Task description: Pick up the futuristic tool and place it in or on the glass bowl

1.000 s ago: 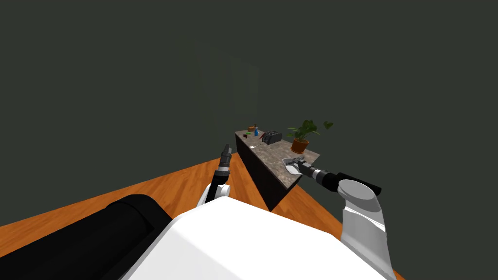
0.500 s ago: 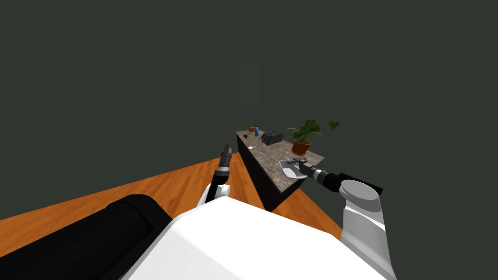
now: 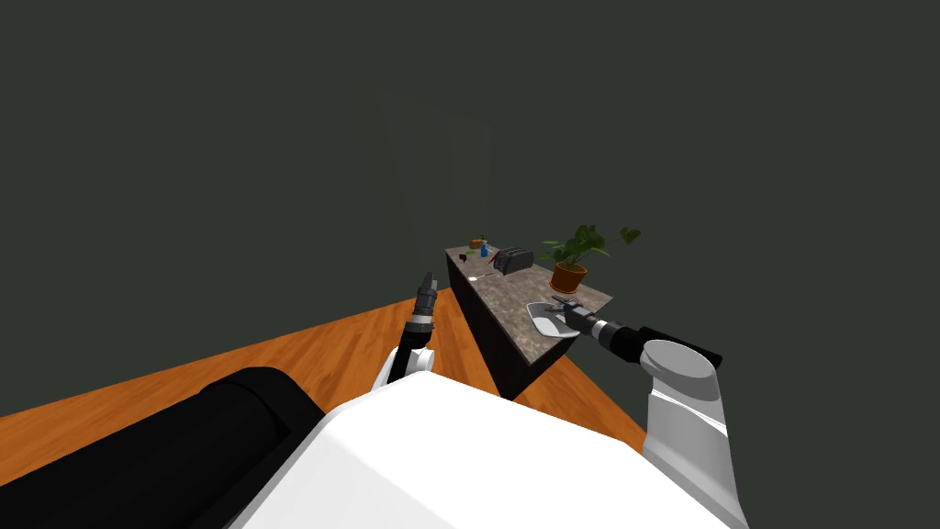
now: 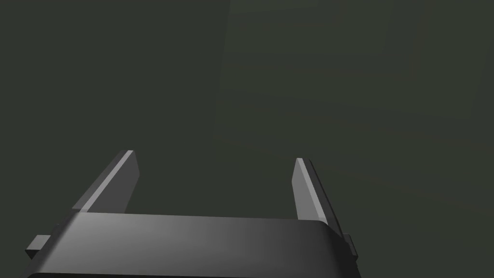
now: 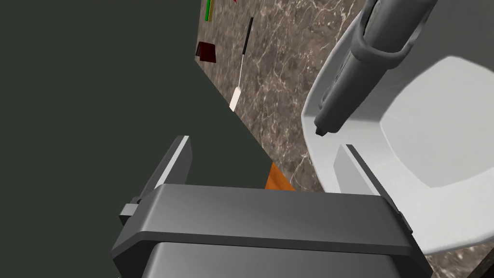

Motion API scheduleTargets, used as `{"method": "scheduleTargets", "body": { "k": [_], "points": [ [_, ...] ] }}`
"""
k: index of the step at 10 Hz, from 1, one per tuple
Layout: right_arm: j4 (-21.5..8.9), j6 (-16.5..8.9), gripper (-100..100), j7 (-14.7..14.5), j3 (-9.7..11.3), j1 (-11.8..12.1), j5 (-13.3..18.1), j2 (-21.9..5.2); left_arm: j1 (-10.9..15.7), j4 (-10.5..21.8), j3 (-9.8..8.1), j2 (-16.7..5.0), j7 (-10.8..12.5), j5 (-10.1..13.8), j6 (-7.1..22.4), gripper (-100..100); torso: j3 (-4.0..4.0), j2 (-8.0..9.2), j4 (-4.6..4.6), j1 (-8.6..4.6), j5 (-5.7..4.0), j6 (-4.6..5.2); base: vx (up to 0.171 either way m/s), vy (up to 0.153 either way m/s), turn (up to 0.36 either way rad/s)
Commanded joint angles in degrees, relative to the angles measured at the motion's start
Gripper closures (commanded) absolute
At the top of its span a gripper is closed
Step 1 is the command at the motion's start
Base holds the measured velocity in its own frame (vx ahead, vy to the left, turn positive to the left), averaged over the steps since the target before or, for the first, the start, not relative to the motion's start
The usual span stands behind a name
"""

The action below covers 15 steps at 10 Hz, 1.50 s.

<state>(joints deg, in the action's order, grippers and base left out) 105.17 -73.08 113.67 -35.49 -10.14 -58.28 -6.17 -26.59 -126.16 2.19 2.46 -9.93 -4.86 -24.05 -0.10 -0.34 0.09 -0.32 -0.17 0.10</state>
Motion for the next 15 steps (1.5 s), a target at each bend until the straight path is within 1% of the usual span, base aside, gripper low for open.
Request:
{"method": "scheduleTargets", "body": {
  "k": [1, 2, 3, 4, 5, 8, 9, 10, 11, 12, 14, 15],
  "points": [
    [-2.86, 2.86, -100, -2.86, 1.93, -0.51, 2.86, -2.86, 0.0, 0.0, 0.0, 0.0, 0.0, 0.0, 0.0, 0, 0.0, 0.0, 0.0, 0.0, 0.0, 0.0, -0.146, -0.094, 0.333],
    [-4.32, 4.24, -100, -4.38, 1.93, -0.51, 4.34, -4.19, 0.03, 0.0, 0.0, -0.01, 0.0, 0.0, 0.0, 0, 0.21, 0.4, 0.07, -0.3, -0.05, -0.06, -0.175, -0.083, 0.438],
    [-4.81, 6.23, -100, -6.06, 1.93, -0.51, 6.57, -5.15, 0.03, 0.01, 0.0, 0.0, 0.0, 0.0, 0.01, 0, 0.32, 0.54, 0.12, -0.29, -0.07, -0.05, -0.082, -0.029, 0.122],
    [-4.81, 8.19, -100, -7.56, 1.93, -0.51, 8.83, -5.15, 0.01, 0.0, 0.0, 0.0, 0.0, 0.0, 0.0, 0, 0.22, 0.36, 0.09, -0.19, -0.04, 0.03, -0.015, -0.002, -0.048],
    [-4.81, 9.87, -100, -9.37, 1.93, -0.51, 10.31, -5.15, 0.0, 0.0, -0.01, 0.0, 0.0, 0.0, 0.0, 0, 0.1, 0.15, 0.04, -0.1, -0.03, 0.04, 0.012, 0.01, -0.029],
    [-4.81, 9.99, -100, -14.26, 1.93, -0.51, 15.42, -5.15, 0.0, 0.0, 0.0, 0.0, 0.0, 0.0, 0.0, 0, -0.04, -0.07, -0.01, -0.02, -0.01, 0.01, 0.01, 0.005, 0.003],
    [-4.81, 9.99, -100, -15.0, 1.93, -0.51, 16.97, -5.15, 0.0, 0.0, 0.0, 0.0, 0.0, 0.0, 0.0, 0, -0.03, -0.05, -0.01, -0.03, -0.01, 0.01, 0.0, 0.0, 0.0],
    [-7.78, 12.93, -100, -17.14, 3.87, -1.03, 18.88, -8.0, 0.0, 0.0, 0.0, 0.0, 0.0, 0.0, 0.0, 0, -0.02, -0.03, -0.01, -0.04, -0.01, 0.01, -0.126, -0.075, 0.34],
    [-8.53, 13.77, -100, -18.24, 3.87, -1.03, 20.78, -9.54, 0.02, 0.0, 0.0, -0.01, 0.0, 0.0, 0.0, 0, 0.17, 0.32, 0.06, -0.27, -0.05, -0.06, -0.183, -0.083, 0.438],
    [-9.62, 15.65, -100, -20.11, 3.87, -1.03, 22.28, -10.31, 0.03, 0.0, 0.0, -0.01, 0.0, 0.0, 0.01, 0, 0.31, 0.53, 0.12, -0.33, -0.07, -0.03, -0.106, -0.031, 0.116],
    [-9.62, 19.23, -100, -23.68, 3.87, -1.03, 25.66, -10.31, 0.0, 0.0, -0.01, 0.0, 0.0, 0.0, 0.0, 0, 0.11, 0.16, 0.05, -0.1, -0.03, 0.04, -0.004, 0.011, -0.04],
    [-9.62, 19.99, -100, -25.38, 3.87, -1.03, 27.27, -10.31, -0.01, 0.0, -0.01, 0.0, 0.0, 0.0, 0.0, 0, 0.01, -0.01, 0.01, -0.02, -0.01, 0.02, 0.02, 0.014, 0.005]
  ]
}}
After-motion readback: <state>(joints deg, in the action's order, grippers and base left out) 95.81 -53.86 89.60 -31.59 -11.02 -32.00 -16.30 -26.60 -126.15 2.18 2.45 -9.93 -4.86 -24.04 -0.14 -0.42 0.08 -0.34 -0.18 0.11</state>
